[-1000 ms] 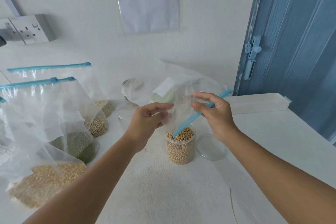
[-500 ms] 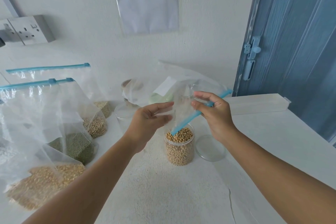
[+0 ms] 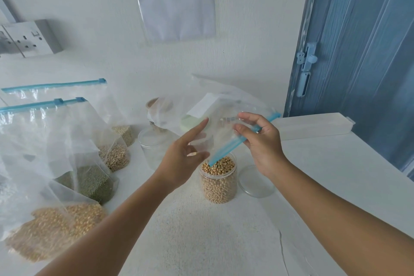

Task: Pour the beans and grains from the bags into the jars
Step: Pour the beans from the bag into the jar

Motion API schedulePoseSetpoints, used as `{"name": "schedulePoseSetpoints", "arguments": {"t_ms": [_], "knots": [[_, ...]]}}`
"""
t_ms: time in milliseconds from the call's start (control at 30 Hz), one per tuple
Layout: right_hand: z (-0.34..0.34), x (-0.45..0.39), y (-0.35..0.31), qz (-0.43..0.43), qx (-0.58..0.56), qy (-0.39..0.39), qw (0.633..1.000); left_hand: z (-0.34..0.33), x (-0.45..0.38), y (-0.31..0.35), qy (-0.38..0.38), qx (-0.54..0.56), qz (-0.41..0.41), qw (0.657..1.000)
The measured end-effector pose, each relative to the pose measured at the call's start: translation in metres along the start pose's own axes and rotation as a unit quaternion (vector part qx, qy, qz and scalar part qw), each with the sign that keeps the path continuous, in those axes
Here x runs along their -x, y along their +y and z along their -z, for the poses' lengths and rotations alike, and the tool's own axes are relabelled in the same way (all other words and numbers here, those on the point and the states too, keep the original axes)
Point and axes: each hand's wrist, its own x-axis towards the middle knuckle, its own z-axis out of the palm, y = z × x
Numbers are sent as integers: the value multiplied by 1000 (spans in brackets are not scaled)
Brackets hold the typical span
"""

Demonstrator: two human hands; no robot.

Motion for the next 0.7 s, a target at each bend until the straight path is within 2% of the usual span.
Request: {"name": "schedulePoseSetpoints", "arguments": {"t_ms": [100,167,400,700], "knots": [[0,-1,0,-8,-28,0,1000,-2,-3,-2,-14,-98,-23,995],[0,-1,0,-12,-23,-5,1000,-4,-4,0,-7,-116,-40,992],[-1,0,-1,1,7,-4,1000,-8,-3,1,-7,-91,-52,995],[0,6,-3,-11,7,-2,1000,-3,0,3,-21,26,20,999]]}}
